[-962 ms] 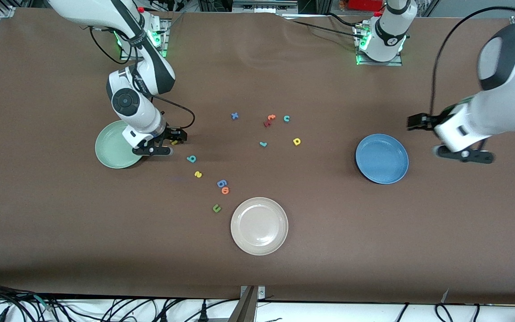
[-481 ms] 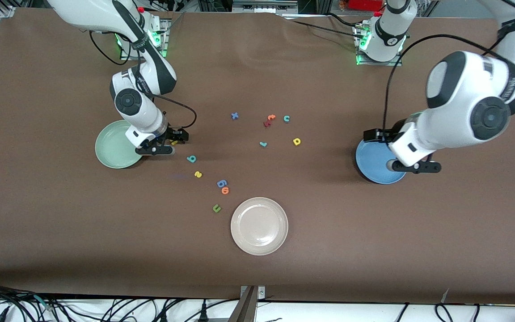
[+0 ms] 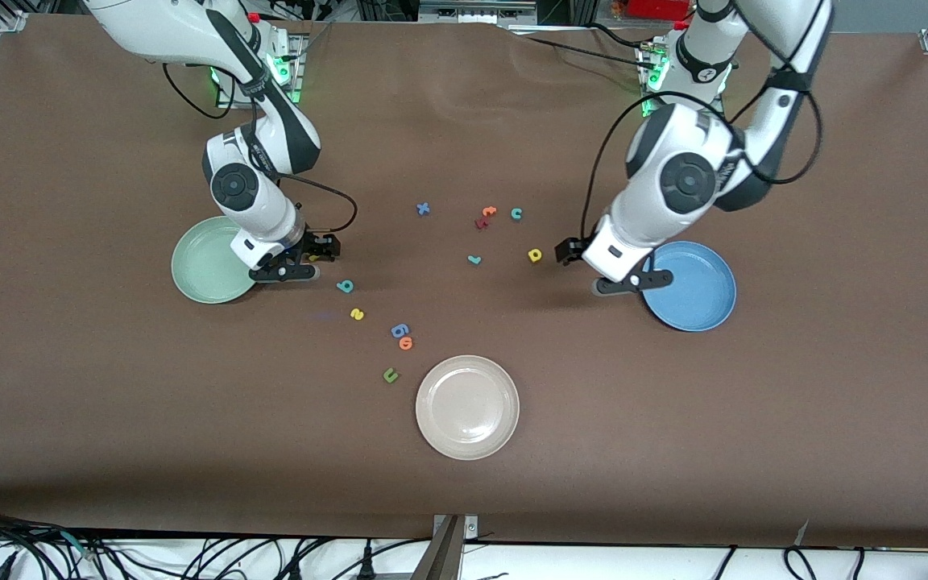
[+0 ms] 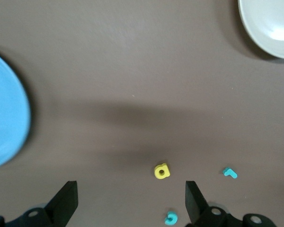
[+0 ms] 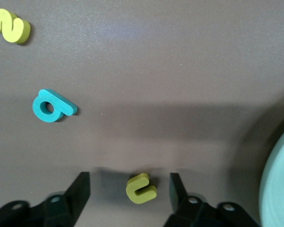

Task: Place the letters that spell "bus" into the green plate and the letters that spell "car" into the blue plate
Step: 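Grasp the yellow u with the right gripper while the left gripper approaches letters, then place the u on the green plate while the left gripper grasps yellow a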

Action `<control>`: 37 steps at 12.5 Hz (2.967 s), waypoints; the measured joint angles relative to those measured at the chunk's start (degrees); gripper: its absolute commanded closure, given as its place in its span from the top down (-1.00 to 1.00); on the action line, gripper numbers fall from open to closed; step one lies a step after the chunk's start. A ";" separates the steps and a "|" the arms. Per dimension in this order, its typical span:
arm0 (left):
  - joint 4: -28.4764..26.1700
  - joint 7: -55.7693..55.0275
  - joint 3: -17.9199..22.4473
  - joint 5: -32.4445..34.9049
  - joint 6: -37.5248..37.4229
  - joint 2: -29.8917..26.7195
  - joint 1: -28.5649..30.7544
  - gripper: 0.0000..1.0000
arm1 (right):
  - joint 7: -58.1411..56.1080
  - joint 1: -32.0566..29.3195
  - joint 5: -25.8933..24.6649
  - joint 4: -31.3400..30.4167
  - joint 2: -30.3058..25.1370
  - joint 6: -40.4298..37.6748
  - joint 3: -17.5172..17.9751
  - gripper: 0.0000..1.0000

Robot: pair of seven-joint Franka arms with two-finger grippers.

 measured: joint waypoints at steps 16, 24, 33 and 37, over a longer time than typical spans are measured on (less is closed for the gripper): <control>-11.11 -20.99 0.11 10.08 24.10 8.41 -10.72 0.98 | -4.20 -0.03 -0.01 -0.02 0.91 0.05 -0.15 -1.00; -4.64 -23.08 0.17 11.21 17.90 12.42 -11.40 0.52 | -4.36 -0.15 -0.01 3.52 -6.49 -10.45 -3.86 -1.00; -4.56 -23.14 0.31 11.23 17.90 12.92 -11.44 0.04 | -16.70 -1.01 -0.01 3.89 -4.67 -16.49 -20.95 -0.97; -4.56 -23.15 0.31 11.23 17.87 13.01 -11.47 -0.15 | -16.73 -0.92 -0.01 3.90 -1.95 -15.80 -20.95 0.98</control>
